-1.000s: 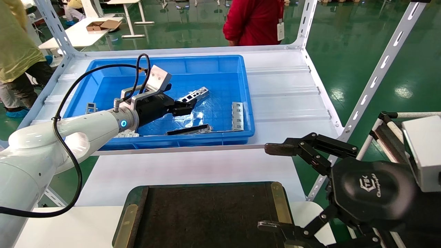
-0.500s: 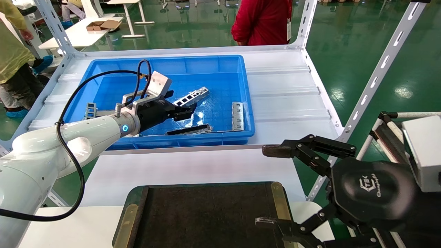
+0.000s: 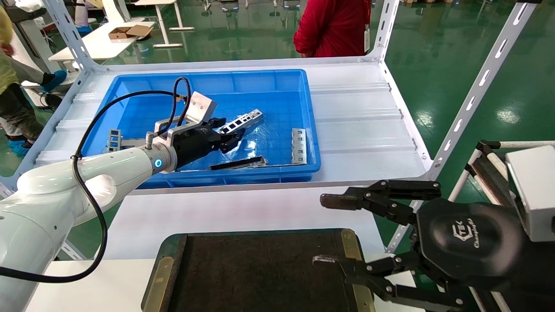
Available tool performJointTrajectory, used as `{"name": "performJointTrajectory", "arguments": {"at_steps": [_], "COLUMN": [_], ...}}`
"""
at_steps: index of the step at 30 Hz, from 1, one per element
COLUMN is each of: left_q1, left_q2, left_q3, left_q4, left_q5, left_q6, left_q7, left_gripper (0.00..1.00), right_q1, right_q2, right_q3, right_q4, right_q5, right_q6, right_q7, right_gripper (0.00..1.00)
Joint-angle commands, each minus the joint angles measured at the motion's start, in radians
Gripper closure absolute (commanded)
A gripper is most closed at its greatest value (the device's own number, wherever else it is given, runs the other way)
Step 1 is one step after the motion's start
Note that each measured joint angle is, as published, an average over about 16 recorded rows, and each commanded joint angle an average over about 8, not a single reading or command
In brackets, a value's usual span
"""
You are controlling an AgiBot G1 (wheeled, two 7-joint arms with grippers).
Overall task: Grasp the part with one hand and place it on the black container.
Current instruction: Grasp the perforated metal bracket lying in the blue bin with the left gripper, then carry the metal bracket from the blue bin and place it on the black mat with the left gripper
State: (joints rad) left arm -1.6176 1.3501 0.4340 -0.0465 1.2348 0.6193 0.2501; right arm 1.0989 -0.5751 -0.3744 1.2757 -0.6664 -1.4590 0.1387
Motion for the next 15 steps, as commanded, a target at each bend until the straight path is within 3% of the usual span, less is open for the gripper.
{"name": "performJointTrajectory", "arguments": {"at_steps": [1, 15], "left_q1": [0.002, 0.006], "left_q2": [0.0, -0.002], "left_q3": [0.002, 0.006], "left_q4": [-0.001, -0.006], "left_q5": [0.0, -0.01], "left_q6": [-0.001, -0.001], "left_q7": [-0.002, -0.011], "left_gripper": [1.0, 1.0], "right_q1": [0.0, 0.0], "right_q2": [0.0, 0.0], "right_q3": [0.0, 0.0], "right_q4": [0.0, 0.0], "right_q5": [0.0, 0.0], "right_q6": [0.0, 0.0], "right_q7": [0.0, 0.0], "right_gripper": [1.0, 1.0]}}
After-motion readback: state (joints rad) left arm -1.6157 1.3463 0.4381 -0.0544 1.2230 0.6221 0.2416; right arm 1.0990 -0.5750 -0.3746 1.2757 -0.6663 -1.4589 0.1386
